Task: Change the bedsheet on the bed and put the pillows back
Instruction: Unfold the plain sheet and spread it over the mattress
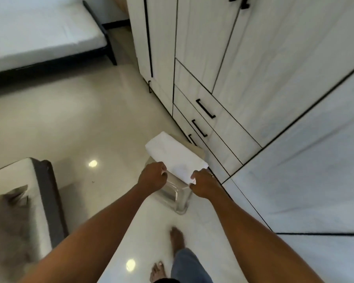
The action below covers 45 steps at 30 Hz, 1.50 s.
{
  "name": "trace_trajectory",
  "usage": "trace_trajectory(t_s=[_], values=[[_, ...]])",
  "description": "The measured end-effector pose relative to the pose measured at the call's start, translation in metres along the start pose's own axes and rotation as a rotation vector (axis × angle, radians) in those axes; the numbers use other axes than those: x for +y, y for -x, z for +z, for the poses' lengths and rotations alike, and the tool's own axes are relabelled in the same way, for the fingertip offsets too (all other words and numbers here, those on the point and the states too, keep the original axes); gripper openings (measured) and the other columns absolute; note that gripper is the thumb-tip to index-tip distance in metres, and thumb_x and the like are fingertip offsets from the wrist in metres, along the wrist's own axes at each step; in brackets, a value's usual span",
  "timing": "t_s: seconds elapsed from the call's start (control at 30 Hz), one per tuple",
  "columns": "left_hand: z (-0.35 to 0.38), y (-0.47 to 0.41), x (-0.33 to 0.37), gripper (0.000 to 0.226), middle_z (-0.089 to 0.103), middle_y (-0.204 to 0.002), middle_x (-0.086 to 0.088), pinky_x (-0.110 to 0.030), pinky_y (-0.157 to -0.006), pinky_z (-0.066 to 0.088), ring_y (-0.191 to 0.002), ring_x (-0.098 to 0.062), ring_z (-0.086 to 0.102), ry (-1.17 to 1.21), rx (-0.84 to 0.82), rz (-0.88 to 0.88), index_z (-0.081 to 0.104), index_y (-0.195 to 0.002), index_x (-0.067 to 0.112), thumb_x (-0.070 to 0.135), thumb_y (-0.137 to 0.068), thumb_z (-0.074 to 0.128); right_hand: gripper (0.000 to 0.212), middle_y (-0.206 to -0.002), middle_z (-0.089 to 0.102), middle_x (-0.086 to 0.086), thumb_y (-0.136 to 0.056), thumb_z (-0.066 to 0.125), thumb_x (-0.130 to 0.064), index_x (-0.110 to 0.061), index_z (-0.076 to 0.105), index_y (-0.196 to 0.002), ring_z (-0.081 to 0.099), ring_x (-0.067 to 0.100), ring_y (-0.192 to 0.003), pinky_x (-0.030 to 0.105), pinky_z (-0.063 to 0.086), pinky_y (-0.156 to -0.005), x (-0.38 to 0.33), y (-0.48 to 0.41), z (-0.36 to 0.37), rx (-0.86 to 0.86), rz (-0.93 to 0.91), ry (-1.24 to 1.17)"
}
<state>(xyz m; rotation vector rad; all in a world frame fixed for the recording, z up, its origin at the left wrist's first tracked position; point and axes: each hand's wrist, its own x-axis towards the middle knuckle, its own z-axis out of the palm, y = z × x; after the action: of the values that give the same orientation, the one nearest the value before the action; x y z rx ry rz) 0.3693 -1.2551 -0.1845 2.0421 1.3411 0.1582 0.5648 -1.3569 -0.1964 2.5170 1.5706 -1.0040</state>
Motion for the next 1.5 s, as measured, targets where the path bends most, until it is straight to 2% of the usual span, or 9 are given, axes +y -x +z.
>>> trace_trajectory(t_s=[0.43, 0.63, 0.7, 0.83, 0.97, 1.17, 1.3, 1.4, 1.5], values=[[0.014, -0.131, -0.092, 0.024, 0.073, -0.113, -0.004, -0.031, -0.091, 0.051, -0.108, -0.027, 0.067, 0.081, -0.111, -0.411, 0.07, -0.113, 0.014, 0.018, -0.09, 0.064, 0.055, -0.142, 0.047, 0.021, -0.095, 0.065, -0.031, -0.01, 0.046, -0.142, 0.049, 0.039, -0.132, 0.043, 0.041, -0.108, -0.026, -0.27, 0.024, -0.18, 0.143, -0.185], [0.028, -0.152, -0.128, 0.02, 0.071, -0.111, -0.005, -0.035, -0.091, 0.051, -0.1, -0.026, 0.067, 0.094, -0.169, -0.52, 0.068, -0.112, 0.017, 0.019, -0.093, 0.064, 0.095, -0.167, 0.012, 0.019, -0.093, 0.068, -0.032, -0.005, 0.006, -0.161, 0.016, 0.037, -0.154, 0.052, 0.025, -0.123, -0.011, -0.335, 0.051, -0.23, 0.238, -0.065], [0.024, -0.154, -0.137, 0.022, 0.069, -0.112, -0.003, -0.037, -0.092, 0.052, -0.101, -0.025, 0.066, 0.078, -0.192, -0.531, 0.066, -0.116, 0.018, 0.021, -0.094, 0.063, 0.106, -0.168, 0.01, 0.02, -0.091, 0.072, -0.042, -0.003, 0.002, -0.16, 0.017, 0.039, -0.154, 0.054, 0.025, -0.122, -0.001, -0.343, 0.057, -0.27, 0.287, -0.024], [0.0, -0.161, -0.152, 0.024, 0.069, -0.112, -0.002, -0.038, -0.092, 0.052, -0.102, -0.024, 0.065, 0.049, -0.184, -0.564, 0.065, -0.118, 0.02, 0.023, -0.095, 0.062, 0.11, -0.155, 0.035, 0.025, -0.082, 0.076, -0.059, 0.002, 0.019, -0.154, 0.041, 0.043, -0.14, 0.053, 0.039, -0.112, 0.0, -0.35, 0.054, -0.246, 0.295, 0.111], [-0.036, -0.165, -0.159, 0.024, 0.07, -0.11, -0.001, -0.034, -0.09, 0.051, -0.1, -0.021, 0.066, 0.033, -0.211, -0.589, 0.064, -0.119, 0.022, 0.026, -0.096, 0.062, 0.069, -0.133, 0.06, 0.021, -0.091, 0.07, -0.047, -0.002, 0.047, -0.138, 0.059, 0.041, -0.121, 0.046, 0.051, -0.098, -0.028, -0.344, 0.037, -0.303, 0.175, 0.019], [-0.125, -0.168, -0.175, 0.023, 0.072, -0.102, 0.0, -0.028, -0.083, 0.046, -0.098, -0.022, 0.066, 0.051, -0.165, -0.587, 0.065, -0.116, 0.021, 0.032, -0.097, 0.062, 0.053, -0.138, 0.059, 0.017, -0.096, 0.065, -0.031, -0.007, 0.05, -0.14, 0.057, 0.034, -0.127, 0.033, 0.044, -0.096, -0.172, -0.319, 0.013, -0.41, -0.21, -0.073], [-0.201, -0.164, -0.197, 0.031, 0.073, -0.108, -0.006, -0.029, -0.087, 0.044, -0.107, -0.025, 0.064, 0.107, -0.004, -0.637, 0.065, -0.123, 0.016, 0.034, -0.099, 0.061, 0.046, -0.131, 0.063, 0.014, -0.093, 0.066, -0.027, -0.013, 0.053, -0.135, 0.061, 0.034, -0.119, 0.039, 0.05, -0.097, -0.316, -0.312, -0.017, -0.451, -0.396, -0.133], [-0.259, -0.155, -0.226, 0.04, 0.072, -0.115, -0.007, -0.035, -0.091, 0.051, -0.107, -0.027, 0.066, 0.228, 0.113, -0.702, 0.066, -0.121, 0.013, 0.046, -0.1, 0.056, 0.03, -0.113, 0.067, 0.006, -0.089, 0.07, -0.023, -0.015, 0.059, -0.117, 0.065, 0.027, -0.104, 0.036, 0.052, -0.085, -0.419, -0.31, -0.042, -0.457, -0.529, -0.215], [-0.325, -0.15, -0.259, 0.053, 0.069, -0.112, -0.013, -0.042, -0.077, 0.061, -0.094, -0.03, 0.07, 0.654, 0.32, -0.764, 0.063, -0.115, 0.011, 0.059, -0.099, 0.05, 0.023, -0.088, 0.06, -0.005, -0.089, 0.072, -0.02, -0.027, 0.05, -0.085, 0.058, 0.016, -0.083, 0.023, 0.04, -0.066, -0.525, -0.302, -0.057, -0.394, -0.681, -0.216]])
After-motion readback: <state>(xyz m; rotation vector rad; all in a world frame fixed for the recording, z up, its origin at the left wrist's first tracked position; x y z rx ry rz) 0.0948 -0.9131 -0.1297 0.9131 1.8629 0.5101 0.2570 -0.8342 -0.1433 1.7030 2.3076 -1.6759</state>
